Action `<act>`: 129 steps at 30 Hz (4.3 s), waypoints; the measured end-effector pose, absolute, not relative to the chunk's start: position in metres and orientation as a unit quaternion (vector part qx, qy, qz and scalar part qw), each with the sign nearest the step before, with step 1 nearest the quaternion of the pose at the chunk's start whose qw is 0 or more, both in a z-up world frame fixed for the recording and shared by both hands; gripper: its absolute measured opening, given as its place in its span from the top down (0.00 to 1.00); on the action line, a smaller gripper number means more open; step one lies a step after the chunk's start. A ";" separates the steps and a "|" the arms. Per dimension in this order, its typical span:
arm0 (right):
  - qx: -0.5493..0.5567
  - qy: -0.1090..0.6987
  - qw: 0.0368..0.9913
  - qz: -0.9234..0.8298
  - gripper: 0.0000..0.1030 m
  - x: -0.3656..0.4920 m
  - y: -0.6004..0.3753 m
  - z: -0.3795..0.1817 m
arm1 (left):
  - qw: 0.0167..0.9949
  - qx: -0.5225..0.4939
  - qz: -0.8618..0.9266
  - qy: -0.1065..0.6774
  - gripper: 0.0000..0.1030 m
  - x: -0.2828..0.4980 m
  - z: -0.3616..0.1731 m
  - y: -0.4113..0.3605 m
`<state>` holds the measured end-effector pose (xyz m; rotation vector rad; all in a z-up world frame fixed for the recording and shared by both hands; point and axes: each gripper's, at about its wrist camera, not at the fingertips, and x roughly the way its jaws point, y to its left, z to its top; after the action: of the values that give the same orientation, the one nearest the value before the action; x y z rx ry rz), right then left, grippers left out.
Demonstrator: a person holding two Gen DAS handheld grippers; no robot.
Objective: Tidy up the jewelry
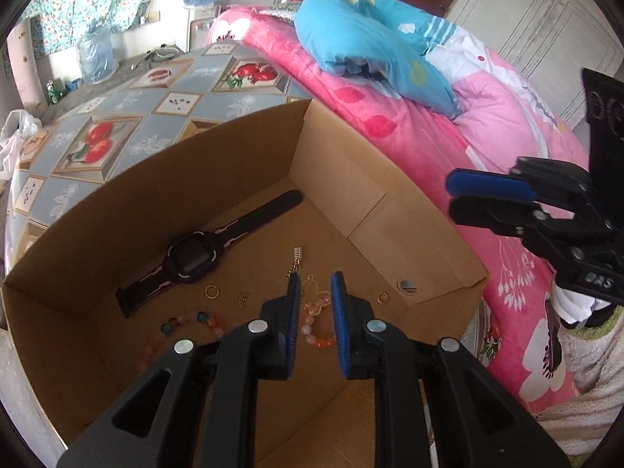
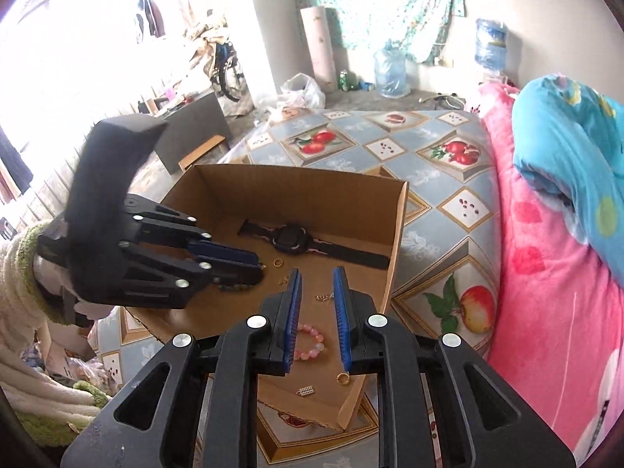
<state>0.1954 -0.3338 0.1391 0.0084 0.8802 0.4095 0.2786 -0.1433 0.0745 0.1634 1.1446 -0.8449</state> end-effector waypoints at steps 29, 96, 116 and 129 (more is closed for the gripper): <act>0.048 0.392 0.905 0.161 0.65 0.179 -0.364 0.151 | 0.809 0.019 -0.355 0.468 0.49 0.273 0.140 -0.098; 0.174 0.502 0.838 0.124 0.58 0.092 -0.355 0.063 | 0.863 -0.114 -0.206 0.447 0.25 0.107 0.052 0.033; 0.164 0.455 0.871 0.091 0.57 0.061 -0.347 0.069 | 0.878 -0.161 -0.204 0.402 0.24 0.076 0.061 0.051; 0.052 0.236 0.970 0.022 0.19 -0.046 -0.301 0.120 | 0.962 -0.021 -0.086 0.257 0.05 -0.002 0.120 0.028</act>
<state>-0.0459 -0.3009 0.1201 0.1052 0.4769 0.0453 -0.0022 0.0281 0.1202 -0.0432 0.5211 -0.1738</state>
